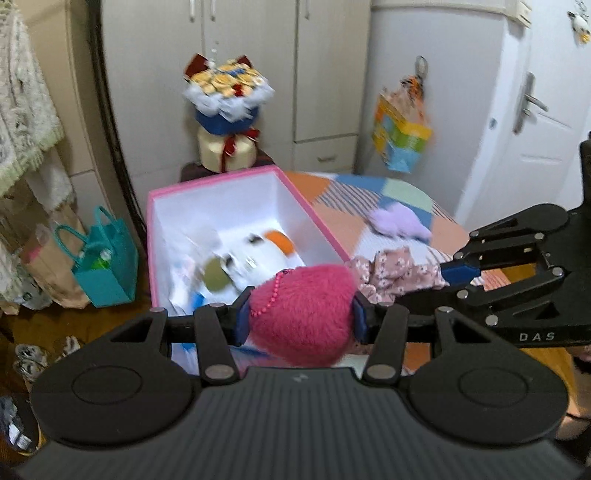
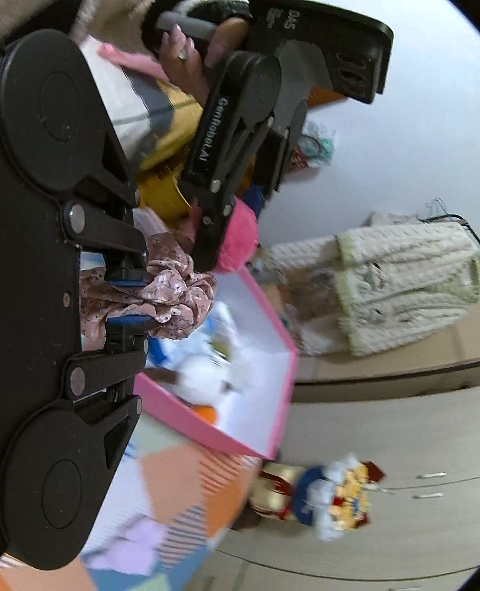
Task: Organize soft objects
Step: 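Lift the floral cloth and pink heart and carry both over the pink box, then open the left gripper to drop the heart while the right releases the cloth into the box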
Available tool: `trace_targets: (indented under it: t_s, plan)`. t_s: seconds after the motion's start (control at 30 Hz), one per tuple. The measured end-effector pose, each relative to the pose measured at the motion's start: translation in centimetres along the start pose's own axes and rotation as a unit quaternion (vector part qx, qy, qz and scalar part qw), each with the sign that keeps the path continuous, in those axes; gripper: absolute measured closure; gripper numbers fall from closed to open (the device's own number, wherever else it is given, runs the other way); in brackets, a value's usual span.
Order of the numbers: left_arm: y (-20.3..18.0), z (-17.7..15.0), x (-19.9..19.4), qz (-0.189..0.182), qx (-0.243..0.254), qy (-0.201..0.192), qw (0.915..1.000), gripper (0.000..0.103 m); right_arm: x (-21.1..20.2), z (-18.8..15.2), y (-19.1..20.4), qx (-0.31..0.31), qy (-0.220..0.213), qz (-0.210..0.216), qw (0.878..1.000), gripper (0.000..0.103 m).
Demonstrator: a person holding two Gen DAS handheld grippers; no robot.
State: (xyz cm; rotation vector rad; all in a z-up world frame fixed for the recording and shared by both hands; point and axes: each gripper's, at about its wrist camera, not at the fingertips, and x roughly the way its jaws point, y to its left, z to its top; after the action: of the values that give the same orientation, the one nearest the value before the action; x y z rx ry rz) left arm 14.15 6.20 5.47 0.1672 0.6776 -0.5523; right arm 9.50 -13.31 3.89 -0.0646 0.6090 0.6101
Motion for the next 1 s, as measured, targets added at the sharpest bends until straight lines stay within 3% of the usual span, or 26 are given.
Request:
trace_targets:
  t_s: [0.23,0.37,0.6,0.83,0.9,1.0]
  plan:
    - [3.6,2.4,5.0,0.059,-0.012,-0.033,0.9976,0.053,5.1,3.1,-1.8,-0.048,-0.037,-0.067,0.996,0.085]
    - [5.4,3.7,8.4,0.077,-0.028,-0.028,0.9962,0.052,8.1,4.7,-4.0,-0.046,-0.029,-0.072,0.996,0.085]
    - [8.6,4.9,13.4,0.080,-0.076,-0.012,0.9939,0.051,13.2,5.8,-6.7,-0.037,0.005,-0.082,0.996,0.085]
    - [10.0,5.0,16.1,0.077,-0.107,0.009,0.9913,0.050,16.3,6.7,-6.2,-0.119,0.022,-0.126,0.985,0.082]
    - [10.0,5.0,16.5,0.085,-0.106,0.010,0.9906,0.046,16.9,6.7,-6.2,-0.133,0.028,-0.127,0.983,0.082]
    - [9.8,5.0,16.5,0.094,-0.097,0.012,0.9908,0.029,17.5,6.5,-6.4,-0.131,0.034,-0.127,0.983,0.075]
